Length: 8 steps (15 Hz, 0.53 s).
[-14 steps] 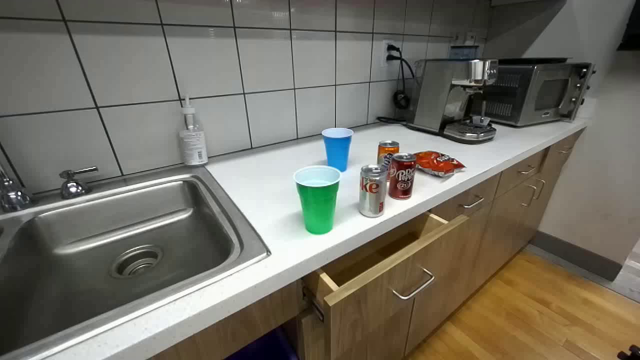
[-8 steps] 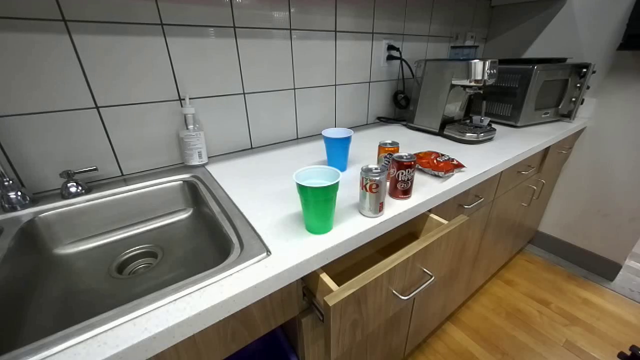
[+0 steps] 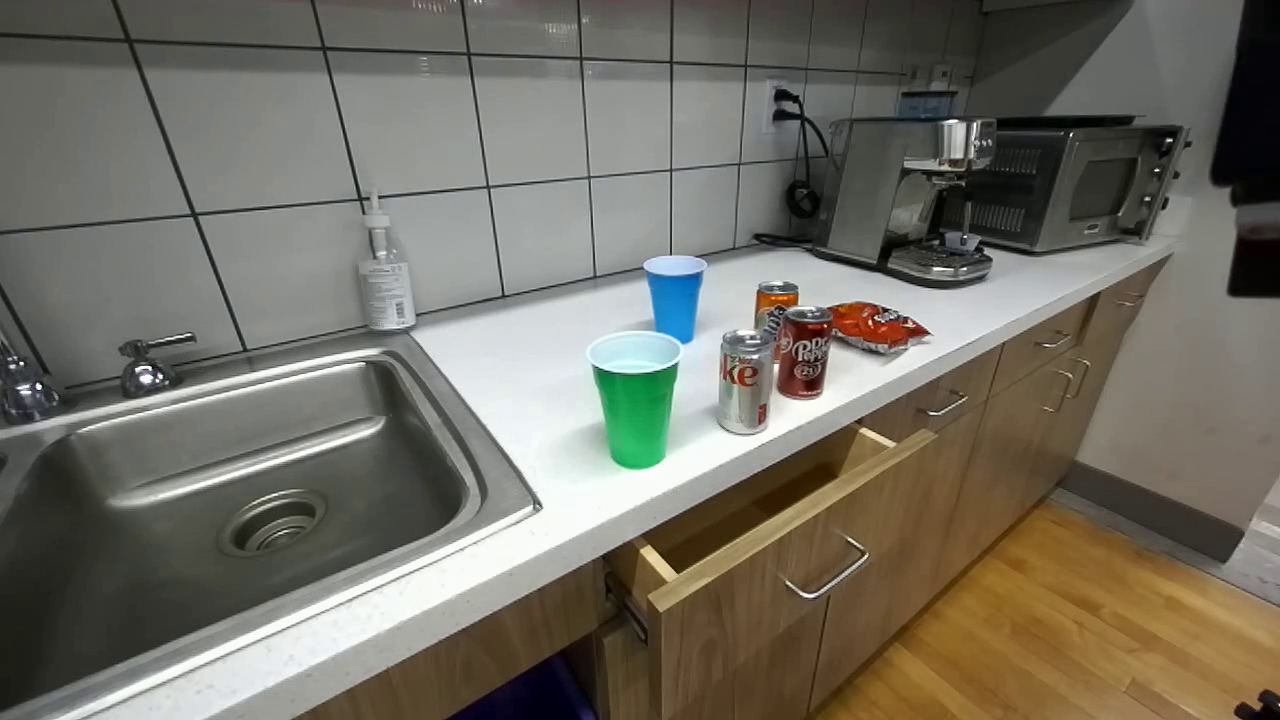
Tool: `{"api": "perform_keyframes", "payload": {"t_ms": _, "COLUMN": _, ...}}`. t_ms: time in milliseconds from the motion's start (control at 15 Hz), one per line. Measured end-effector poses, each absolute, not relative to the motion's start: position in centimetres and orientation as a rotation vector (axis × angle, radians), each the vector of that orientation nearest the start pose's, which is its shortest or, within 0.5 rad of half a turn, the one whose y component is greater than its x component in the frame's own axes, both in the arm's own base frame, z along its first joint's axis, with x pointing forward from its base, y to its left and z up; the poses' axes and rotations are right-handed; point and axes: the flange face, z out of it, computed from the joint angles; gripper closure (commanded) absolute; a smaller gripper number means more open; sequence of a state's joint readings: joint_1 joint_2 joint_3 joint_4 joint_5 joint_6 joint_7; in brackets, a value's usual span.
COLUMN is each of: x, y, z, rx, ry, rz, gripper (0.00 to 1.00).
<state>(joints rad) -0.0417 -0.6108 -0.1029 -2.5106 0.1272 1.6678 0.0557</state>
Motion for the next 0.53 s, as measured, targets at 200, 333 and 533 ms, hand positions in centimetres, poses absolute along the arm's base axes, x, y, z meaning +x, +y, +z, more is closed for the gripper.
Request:
{"api": "perform_keyframes", "payload": {"t_ms": 200, "x": 34.9, "y": -4.0, "z": 44.7, "rx": -2.964, "ry": 0.263, "rz": 0.314, "gripper": 0.0}}
{"api": "perform_keyframes", "payload": {"t_ms": 333, "x": 35.9, "y": -4.2, "z": 43.2, "rx": -2.998, "ry": 0.23, "rz": 0.296, "gripper": 0.0}}
{"api": "perform_keyframes", "payload": {"t_ms": 533, "x": 37.4, "y": -4.3, "z": 41.2, "rx": -3.032, "ry": 0.19, "rz": 0.27, "gripper": 0.0}}
